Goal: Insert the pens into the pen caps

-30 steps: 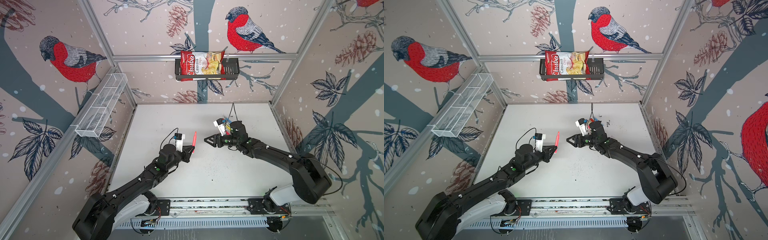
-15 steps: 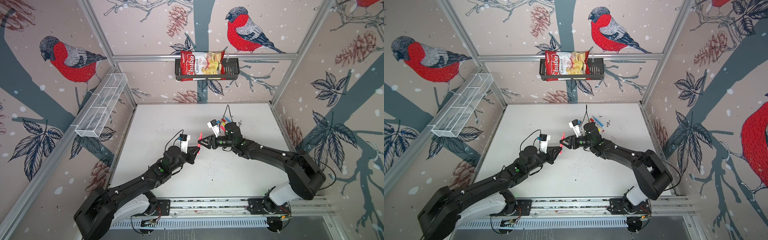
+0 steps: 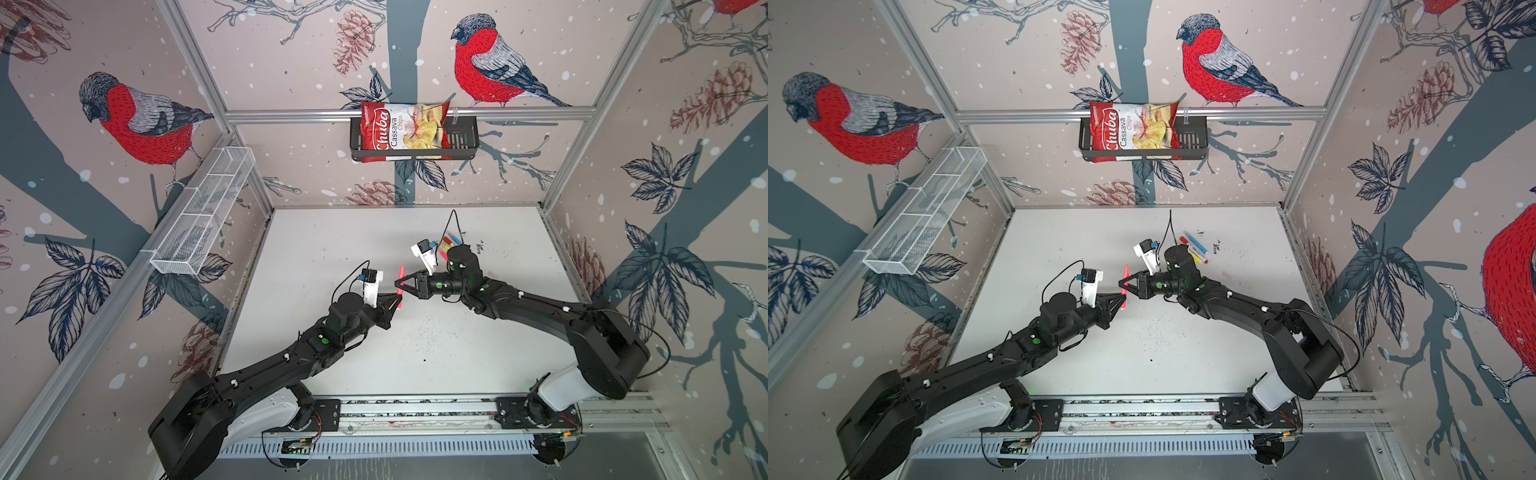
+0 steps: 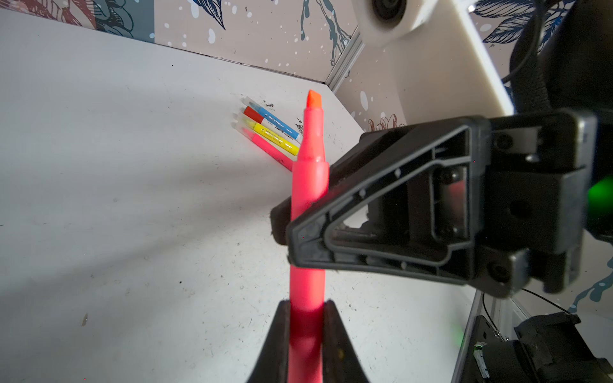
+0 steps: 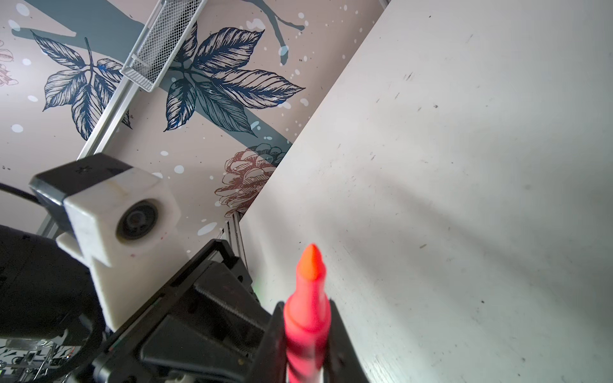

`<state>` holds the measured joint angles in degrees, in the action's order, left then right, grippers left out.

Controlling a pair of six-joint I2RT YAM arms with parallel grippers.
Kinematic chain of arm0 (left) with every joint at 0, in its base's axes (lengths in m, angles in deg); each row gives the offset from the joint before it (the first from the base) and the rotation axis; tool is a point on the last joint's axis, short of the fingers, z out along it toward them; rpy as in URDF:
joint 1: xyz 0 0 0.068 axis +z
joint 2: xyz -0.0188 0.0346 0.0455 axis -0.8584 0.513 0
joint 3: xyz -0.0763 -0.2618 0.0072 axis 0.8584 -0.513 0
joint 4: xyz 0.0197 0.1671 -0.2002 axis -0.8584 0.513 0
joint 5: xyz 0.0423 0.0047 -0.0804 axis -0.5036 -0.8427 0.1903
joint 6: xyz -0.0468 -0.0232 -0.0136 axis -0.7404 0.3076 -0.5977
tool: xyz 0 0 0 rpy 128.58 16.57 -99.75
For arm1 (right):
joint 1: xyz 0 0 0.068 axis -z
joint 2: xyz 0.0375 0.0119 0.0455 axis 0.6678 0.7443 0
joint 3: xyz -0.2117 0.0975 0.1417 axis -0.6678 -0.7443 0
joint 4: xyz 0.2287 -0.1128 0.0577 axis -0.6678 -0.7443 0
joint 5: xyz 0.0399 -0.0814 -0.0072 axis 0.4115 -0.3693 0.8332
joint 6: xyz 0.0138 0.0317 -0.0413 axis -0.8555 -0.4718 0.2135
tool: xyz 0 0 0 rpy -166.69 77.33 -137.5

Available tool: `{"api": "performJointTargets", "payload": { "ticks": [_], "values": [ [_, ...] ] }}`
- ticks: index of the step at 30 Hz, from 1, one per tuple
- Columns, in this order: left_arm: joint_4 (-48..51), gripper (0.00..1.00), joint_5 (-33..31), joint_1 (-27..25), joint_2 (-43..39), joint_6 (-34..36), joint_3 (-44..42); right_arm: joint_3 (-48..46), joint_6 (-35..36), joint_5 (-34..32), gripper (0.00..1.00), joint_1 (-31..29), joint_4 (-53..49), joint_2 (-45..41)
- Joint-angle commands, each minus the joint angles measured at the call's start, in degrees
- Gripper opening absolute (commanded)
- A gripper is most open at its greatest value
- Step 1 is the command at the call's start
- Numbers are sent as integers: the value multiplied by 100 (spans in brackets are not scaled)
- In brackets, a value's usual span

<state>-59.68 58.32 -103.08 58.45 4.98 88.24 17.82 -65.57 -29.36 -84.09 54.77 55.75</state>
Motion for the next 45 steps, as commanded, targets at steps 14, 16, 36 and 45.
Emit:
{"api": "performJointTargets", "payload": {
  "ticks": [14, 16, 36, 45],
  "values": [
    [-347, 25, 205, -8, 250, 0, 208, 42, 300, -32, 14, -118, -182, -183],
    [-353, 23, 180, -8, 232, 13, 210, 54, 349, -32, 14, -131, -265, -182],
    [-697, 0, 239, 2, 250, 86, 10, 27, 498, -49, 44, -83, -439, -506],
    [-780, 0, 344, 0, 43, 139, -110, 74, 537, -248, 42, -17, -664, -676]
  ]
}}
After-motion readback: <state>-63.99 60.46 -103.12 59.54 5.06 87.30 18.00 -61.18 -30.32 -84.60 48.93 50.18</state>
